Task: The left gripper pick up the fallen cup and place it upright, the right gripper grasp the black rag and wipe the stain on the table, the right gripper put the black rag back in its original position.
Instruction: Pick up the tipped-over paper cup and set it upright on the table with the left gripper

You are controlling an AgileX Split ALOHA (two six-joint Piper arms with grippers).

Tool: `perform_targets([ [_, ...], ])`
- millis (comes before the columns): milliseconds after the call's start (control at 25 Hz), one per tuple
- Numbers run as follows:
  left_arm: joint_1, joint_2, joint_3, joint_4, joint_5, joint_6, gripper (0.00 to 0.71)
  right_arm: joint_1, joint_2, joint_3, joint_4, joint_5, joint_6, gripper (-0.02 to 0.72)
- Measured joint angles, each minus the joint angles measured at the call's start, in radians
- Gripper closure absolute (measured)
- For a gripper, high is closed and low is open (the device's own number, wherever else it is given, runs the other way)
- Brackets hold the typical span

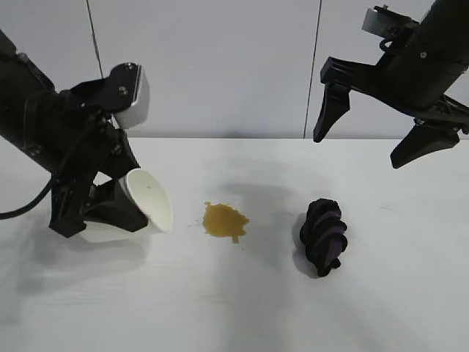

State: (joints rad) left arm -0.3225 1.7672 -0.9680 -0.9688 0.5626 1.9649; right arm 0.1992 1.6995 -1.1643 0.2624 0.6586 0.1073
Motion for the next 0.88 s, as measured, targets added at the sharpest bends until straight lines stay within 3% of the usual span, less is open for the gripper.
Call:
perform_targets([
  [280,0.253,0.028,0.001,-0.586,0.377,0.380,0.284,0.000,0.000,0.000,0.000,0.000,0.000,0.010],
  [400,0.315,0.095,0.000,-0.701,0.497,0.470,0.284,0.000,0.000,0.000,0.000,0.000,0.000,0.010],
  [520,0.335,0.173,0.000,-0.715,0.567,0.524,0.285,0.000,0.000,0.000,0.000,0.000,0.000,0.010],
  [880,0.342,0.368,0.000,-0.728,0.577,0.673,0.285,0.000,0.000,0.000,0.000,0.000,0.000,0.010],
])
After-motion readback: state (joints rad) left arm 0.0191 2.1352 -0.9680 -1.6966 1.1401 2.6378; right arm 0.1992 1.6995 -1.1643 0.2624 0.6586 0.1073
